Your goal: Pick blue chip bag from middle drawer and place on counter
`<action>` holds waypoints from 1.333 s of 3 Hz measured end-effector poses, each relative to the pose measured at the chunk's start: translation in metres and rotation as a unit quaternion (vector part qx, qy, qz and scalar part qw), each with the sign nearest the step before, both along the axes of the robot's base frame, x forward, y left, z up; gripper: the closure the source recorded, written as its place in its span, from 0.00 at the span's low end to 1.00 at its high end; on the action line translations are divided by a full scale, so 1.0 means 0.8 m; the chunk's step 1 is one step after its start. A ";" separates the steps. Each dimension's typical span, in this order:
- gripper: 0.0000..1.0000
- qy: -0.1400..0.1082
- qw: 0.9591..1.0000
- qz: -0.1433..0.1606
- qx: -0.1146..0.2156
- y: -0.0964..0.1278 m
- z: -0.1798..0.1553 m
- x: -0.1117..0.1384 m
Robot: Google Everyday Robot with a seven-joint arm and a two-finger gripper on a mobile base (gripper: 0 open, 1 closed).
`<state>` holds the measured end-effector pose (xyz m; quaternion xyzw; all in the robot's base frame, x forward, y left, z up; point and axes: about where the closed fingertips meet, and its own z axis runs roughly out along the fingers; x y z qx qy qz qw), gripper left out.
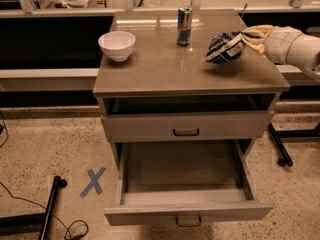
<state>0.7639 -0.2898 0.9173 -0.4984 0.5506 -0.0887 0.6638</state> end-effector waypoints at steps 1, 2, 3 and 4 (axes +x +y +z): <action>0.30 0.005 1.000 0.010 -0.011 -0.004 0.002 -0.003; 0.07 0.021 0.999 0.033 -0.033 -0.005 0.009 -0.010; 0.00 0.018 0.997 0.047 -0.057 -0.020 0.035 -0.033; 0.00 0.013 0.996 0.049 -0.078 -0.044 0.067 -0.065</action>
Offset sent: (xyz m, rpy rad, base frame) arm -0.0188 -0.0161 0.0158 -0.1297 0.0841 0.1276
